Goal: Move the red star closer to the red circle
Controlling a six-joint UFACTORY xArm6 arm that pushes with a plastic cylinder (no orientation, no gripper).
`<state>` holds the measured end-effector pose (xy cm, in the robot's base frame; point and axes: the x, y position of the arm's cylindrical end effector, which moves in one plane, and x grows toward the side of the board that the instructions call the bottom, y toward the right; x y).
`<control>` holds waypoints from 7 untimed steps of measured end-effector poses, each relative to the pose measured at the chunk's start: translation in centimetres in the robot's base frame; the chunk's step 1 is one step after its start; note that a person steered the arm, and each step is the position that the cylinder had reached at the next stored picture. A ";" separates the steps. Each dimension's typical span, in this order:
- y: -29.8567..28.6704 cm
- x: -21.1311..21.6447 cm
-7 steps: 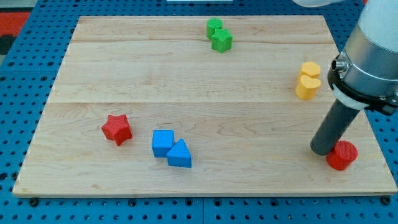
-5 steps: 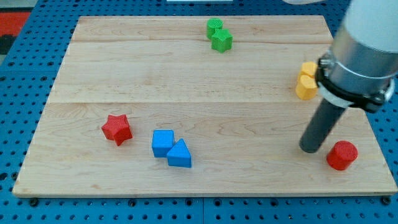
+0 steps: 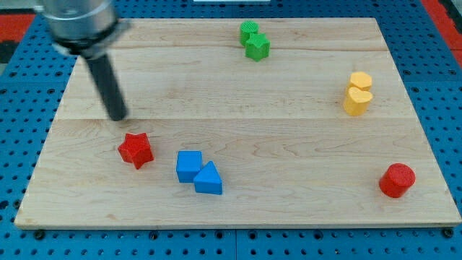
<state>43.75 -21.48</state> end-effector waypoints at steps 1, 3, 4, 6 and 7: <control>-3.5 1.5; 3.6 5.1; 6.7 5.1; 3.5 8.0; 12.8 5.7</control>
<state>49.41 -8.72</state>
